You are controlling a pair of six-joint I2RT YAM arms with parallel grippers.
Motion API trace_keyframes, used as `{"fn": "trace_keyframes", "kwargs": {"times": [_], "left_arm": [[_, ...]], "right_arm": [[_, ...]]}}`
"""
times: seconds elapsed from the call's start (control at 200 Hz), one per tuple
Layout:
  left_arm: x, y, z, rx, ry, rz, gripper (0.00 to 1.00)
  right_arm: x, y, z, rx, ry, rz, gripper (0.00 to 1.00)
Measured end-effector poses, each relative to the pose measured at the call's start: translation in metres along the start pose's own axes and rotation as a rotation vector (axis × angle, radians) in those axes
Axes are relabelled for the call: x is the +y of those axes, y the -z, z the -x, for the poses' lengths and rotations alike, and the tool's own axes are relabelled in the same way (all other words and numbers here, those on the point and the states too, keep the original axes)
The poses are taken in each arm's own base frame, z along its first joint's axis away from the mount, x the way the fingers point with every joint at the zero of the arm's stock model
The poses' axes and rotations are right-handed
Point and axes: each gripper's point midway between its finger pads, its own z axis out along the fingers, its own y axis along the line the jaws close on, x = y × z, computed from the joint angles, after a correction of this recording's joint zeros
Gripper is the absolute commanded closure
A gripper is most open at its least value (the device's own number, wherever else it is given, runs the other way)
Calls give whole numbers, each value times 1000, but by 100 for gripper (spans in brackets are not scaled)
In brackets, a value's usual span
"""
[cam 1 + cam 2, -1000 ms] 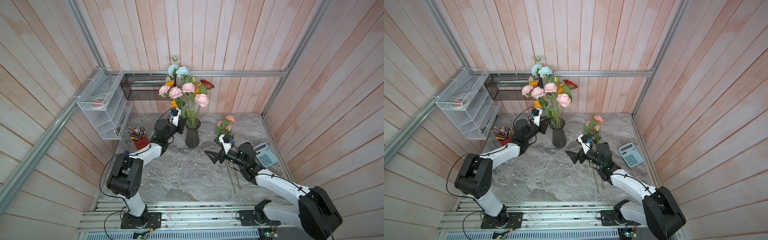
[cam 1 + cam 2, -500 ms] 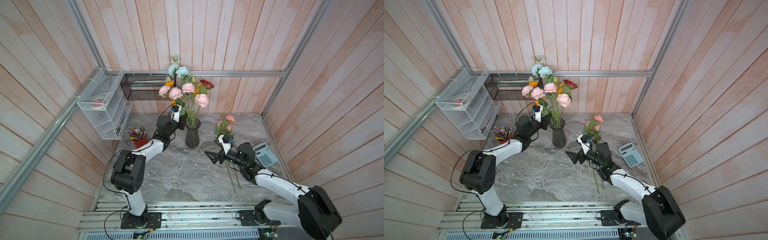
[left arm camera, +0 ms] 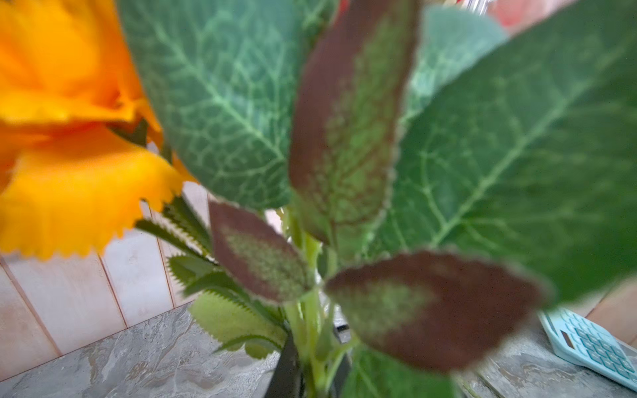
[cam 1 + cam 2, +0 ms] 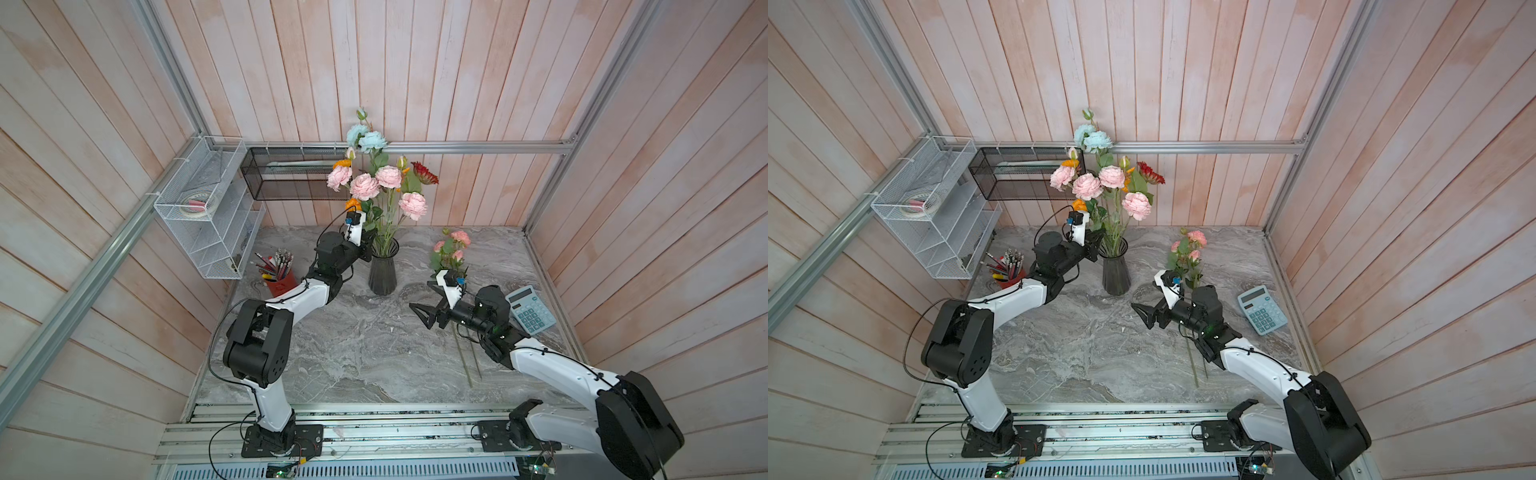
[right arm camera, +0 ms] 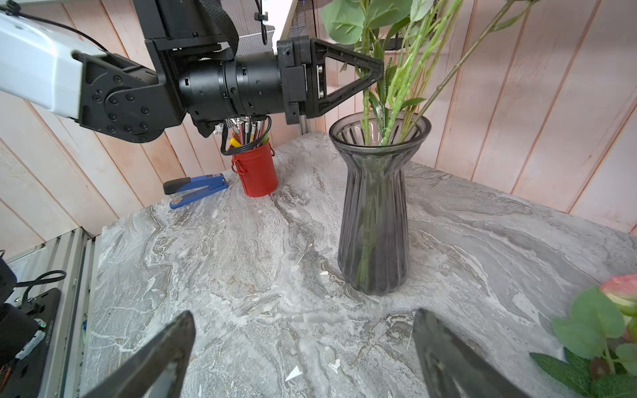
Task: Pick out pink flowers from the vase
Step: Pick up the flower from the vase.
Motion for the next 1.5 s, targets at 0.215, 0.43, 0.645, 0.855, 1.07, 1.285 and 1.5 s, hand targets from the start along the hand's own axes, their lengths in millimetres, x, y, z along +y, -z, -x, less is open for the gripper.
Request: {"fn": "trace_keyframes", "kwargs": {"times": [0.215,0.43,0.645,0.855,1.07,1.285,1.5], "left_arm": [[-4,6,11,-13,-2,-9,89],[-9,19,28,-34,-11,-3,86],[-11,27,36,-50,-16,-1,87],[-16,32,47,-63,-19,-7,90],[-30,43,78,-97,-34,-25,95],[-56,69,129,-173,-82,-55,98],[-79,104,177,-249,-126,-76,99]], "right_arm": [[0,0,5,-5,1,0,2],[4,4,23,-46,12,4,2],[7,8,30,-64,11,6,2],[9,8,32,-58,9,10,2],[11,6,52,-72,19,15,2],[21,4,81,-105,46,36,2],[36,3,98,-119,77,67,2]]}}
